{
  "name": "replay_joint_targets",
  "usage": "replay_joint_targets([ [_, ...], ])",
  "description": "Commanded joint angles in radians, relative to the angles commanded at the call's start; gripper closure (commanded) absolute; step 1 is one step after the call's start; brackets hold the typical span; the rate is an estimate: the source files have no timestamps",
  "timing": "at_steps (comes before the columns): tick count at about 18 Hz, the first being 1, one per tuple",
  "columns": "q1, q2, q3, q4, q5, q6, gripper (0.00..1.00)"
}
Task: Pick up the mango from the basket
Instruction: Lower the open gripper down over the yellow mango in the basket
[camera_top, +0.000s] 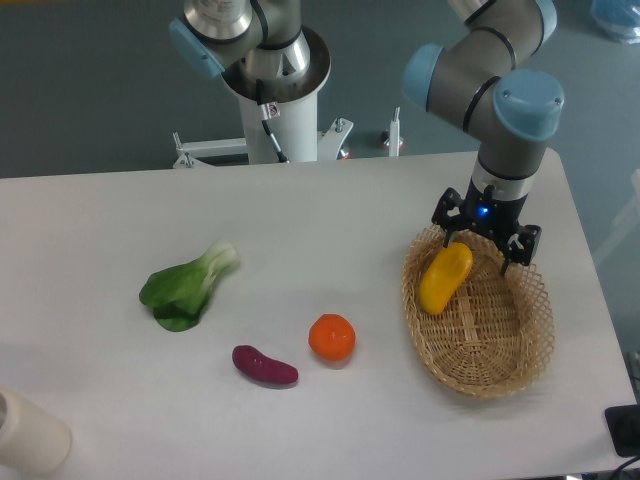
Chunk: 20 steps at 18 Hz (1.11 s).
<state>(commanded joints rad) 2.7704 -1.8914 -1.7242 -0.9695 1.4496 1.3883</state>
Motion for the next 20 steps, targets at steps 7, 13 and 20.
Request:
replay_joint_targets([
  [7, 0.002, -0.006, -0.009, 0.006, -0.002, 0.0, 0.0],
  [13, 0.002, -0.021, -0.052, 0.09, 0.0, 0.0, 0.0],
  [20, -0.009, -0.046, -0.078, 0.098, 0.041, -0.002, 0.0],
])
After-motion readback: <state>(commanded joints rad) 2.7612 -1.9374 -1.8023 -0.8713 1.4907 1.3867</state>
